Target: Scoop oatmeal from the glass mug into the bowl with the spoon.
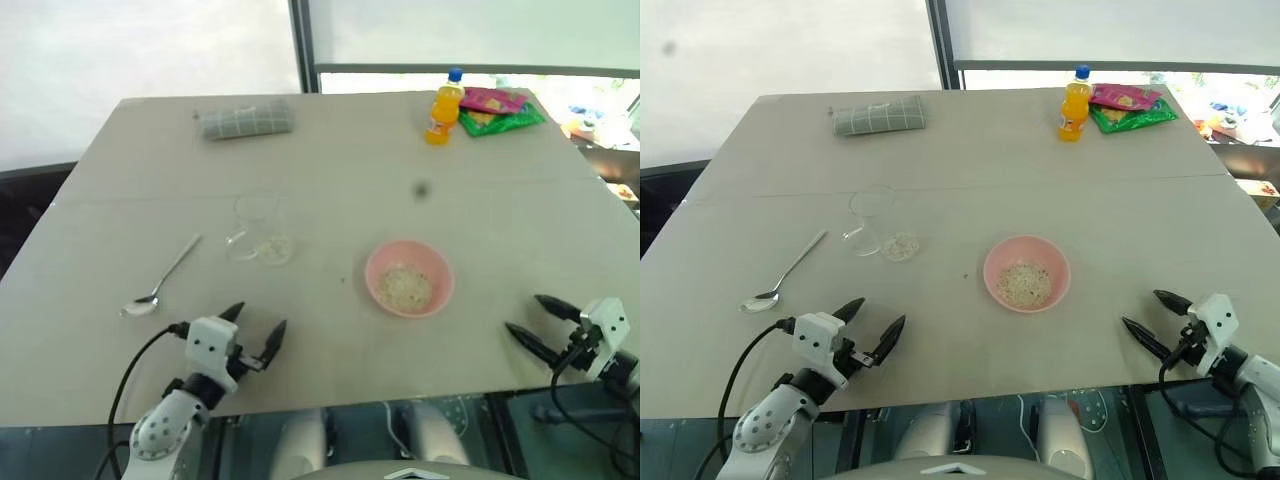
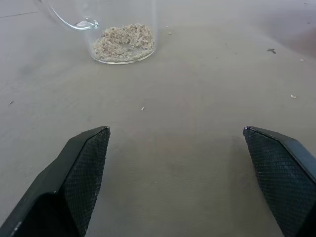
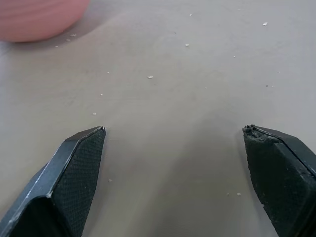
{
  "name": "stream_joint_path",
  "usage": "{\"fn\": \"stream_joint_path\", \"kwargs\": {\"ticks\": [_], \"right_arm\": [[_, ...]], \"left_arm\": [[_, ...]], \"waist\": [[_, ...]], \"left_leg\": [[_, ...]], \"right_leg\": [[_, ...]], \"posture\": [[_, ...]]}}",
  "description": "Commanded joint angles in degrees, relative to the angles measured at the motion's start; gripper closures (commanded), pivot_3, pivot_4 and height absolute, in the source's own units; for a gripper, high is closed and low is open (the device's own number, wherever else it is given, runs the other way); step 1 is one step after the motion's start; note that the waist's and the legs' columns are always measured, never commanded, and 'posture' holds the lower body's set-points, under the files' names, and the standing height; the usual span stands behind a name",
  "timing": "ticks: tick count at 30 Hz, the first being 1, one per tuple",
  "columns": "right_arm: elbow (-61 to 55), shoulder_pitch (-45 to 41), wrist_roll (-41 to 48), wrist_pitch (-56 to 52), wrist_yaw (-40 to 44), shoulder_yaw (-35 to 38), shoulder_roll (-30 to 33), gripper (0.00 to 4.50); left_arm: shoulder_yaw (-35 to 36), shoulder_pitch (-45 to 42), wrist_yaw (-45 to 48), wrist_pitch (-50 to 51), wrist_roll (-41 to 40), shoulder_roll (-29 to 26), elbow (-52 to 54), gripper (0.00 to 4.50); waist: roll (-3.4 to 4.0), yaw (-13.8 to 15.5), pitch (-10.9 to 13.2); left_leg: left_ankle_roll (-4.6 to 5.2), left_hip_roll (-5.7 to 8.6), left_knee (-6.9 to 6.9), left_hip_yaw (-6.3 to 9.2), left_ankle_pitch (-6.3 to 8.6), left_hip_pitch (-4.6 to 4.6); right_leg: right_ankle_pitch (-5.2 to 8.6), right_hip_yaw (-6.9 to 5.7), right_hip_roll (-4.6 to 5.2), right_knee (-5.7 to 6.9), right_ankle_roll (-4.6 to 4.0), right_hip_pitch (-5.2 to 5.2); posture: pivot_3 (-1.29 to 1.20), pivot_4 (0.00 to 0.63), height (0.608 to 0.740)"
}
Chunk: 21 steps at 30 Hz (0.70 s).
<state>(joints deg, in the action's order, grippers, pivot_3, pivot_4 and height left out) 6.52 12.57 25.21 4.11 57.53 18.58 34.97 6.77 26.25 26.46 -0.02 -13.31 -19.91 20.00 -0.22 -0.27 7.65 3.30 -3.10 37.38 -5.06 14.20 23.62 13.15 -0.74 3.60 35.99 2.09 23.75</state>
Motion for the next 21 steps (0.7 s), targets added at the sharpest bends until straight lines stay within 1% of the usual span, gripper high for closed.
{"fn": "stream_joint_path", "kwargs": {"ticks": [1, 4, 6, 9, 11, 13, 16, 19, 21], "right_arm": [[-3.27, 0.55, 0.58, 0.11, -0.24, 0.02, -0.41, 0.0], [-6.09, 0.6, 1.77, -1.5, -0.21, -0.41, -0.53, 0.0], [-12.28, 0.87, 5.42, -6.51, -0.23, -0.28, 0.53, 0.0], [-22.68, 1.86, 11.86, -15.26, 0.7, 0.66, 4.51, 0.0], [-28.44, 2.31, 16.8, -20.56, 1.97, 1.96, 8.14, 0.0], [-32.31, 1.76, 20.24, -23.35, 3.25, 2.66, 10.86, 0.0], [-35.61, -1.71, 22.63, -25.32, 3.76, 1.26, 12.58, 0.0], [-36.61, -7.09, 24.16, -27.31, 4.37, -0.58, 13.63, 0.0], [-36.17, -10.89, 24.58, -28.29, 5.61, -1.55, 14.7, 0.0]], "left_arm": [[2.12, 0.77, -1.06, 0.42, -0.65, 0.38, -0.63, 0.05], [3.6, 1.13, -2.37, 1.37, -0.68, 0.44, 0.42, 0.05], [6.15, 1.77, -2.67, 1.83, -2.99, 0.66, 2.39, 0.05], [11.81, 1.99, -7.39, 8.04, -10.01, 2.84, 7.17, 0.05], [14.85, 1.24, -9.35, 11.17, -10.72, 1.76, 9.54, 0.05], [18.2, -2.18, -12.3, 15.03, -10.02, -0.72, 9.34, 0.05], [21.75, -9.7, -14.76, 20.4, -8.43, -6.38, 5.45, 0.05], [23.86, -17.32, -14.36, 24.24, -8.78, -12.18, 1.06, 0.05], [23.79, -21.29, -13.6, 27.77, -8.72, -15.65, -1.66, 0.05]], "waist": [[0.0, -0.02, 0.0], [0.0, -0.04, 0.0], [-0.01, -0.16, 0.01], [-0.08, -0.25, 0.1], [-0.34, -0.12, 0.23], [-0.47, 0.32, 0.3], [-0.66, 1.19, 0.46], [-0.71, 1.12, 0.54], [-0.82, 1.08, 0.69]], "left_leg": [[0.0, 0.0, 0.0, 0.0, 0.0, 0.0], [0.0, -0.01, 0.02, 0.01, 0.0, -0.01], [0.0, -0.02, 0.04, -0.01, 0.0, -0.02], [0.0, -0.06, 0.07, -0.01, 0.0, 0.0], [0.0, -0.06, 0.13, 0.04, 0.0, 0.0], [0.0, -0.05, 0.19, 0.12, 0.0, 0.0], [-0.01, -0.06, 0.49, 0.34, 0.0, 0.02], [-0.02, -0.08, 0.88, 0.41, 0.0, 0.09], [-0.02, -0.08, 1.0, 0.33, 0.0, 0.1]], "right_leg": [[0.0, 0.0, 0.0, 0.01, 0.0, 0.0], [0.0, 0.0, -0.02, 0.05, 0.0, 0.0], [0.0, 0.03, -0.02, 0.12, 0.0, 0.01], [0.0, 0.05, 0.0, 0.21, 0.0, 0.05], [0.0, 0.03, 0.04, 0.27, 0.0, 0.04], [0.01, -0.03, 0.02, 0.33, 0.0, 0.03], [0.02, -0.19, -0.06, 0.59, -0.01, 0.03], [0.02, -0.27, -0.04, 0.77, 0.0, 0.03], [0.0, -0.22, 0.01, 0.81, 0.0, 0.01]], "posture": [[0.0, 0.15, 0.74], [0.0, 0.15, 0.74], [0.0, 0.15, 0.74], [0.0, 0.15, 0.74], [0.0, 0.15, 0.74], [0.0, 0.15, 0.74], [0.0, 0.15, 0.74], [0.0, 0.15, 0.74], [0.0, 0.15, 0.74]]}}
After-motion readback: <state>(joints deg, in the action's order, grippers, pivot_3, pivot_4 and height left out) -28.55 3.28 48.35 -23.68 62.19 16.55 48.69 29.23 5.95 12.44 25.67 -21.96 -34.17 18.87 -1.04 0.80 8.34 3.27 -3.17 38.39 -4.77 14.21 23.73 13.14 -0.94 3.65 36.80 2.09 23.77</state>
